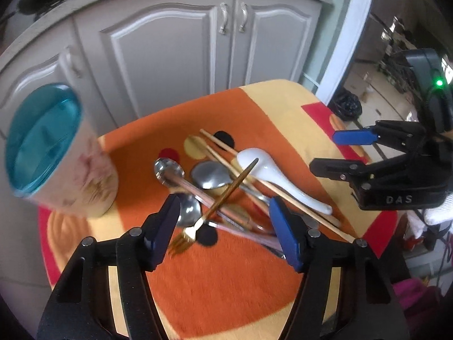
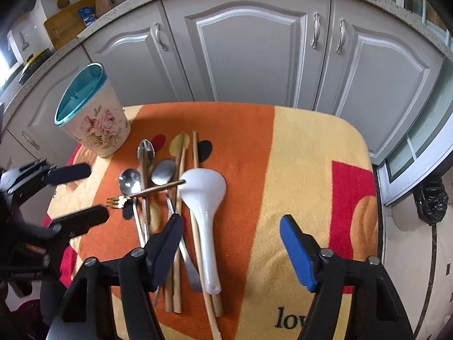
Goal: Organize utensils
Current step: 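Lower the left tool onto the gold fork and close on it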
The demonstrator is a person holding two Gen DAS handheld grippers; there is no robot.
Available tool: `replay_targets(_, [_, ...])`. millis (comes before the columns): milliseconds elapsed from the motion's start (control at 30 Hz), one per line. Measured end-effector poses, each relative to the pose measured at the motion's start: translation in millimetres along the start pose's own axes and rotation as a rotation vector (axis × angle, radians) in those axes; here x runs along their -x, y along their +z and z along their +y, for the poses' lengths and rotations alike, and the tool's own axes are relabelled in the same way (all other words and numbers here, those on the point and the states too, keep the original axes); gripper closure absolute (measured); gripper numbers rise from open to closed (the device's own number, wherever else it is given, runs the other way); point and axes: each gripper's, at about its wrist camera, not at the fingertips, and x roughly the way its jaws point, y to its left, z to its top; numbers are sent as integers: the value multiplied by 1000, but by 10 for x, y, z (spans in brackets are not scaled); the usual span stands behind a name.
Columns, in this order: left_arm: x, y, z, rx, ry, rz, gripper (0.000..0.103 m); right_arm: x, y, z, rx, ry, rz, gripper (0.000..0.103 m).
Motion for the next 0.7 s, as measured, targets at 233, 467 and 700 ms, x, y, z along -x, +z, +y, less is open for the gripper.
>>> replay_targets(233, [-339,196,-117,-110,-10,61,45,-82,-30,-107,-15,19,32,42])
replay_targets(467, [-631,287,-174,-173,-13,143,69,-129,-83,-183,-29,42,56,42])
replay_targets(700, [-693,287,-59,-117,-32,171,96,-170,-138,-187,-22,52,81,42])
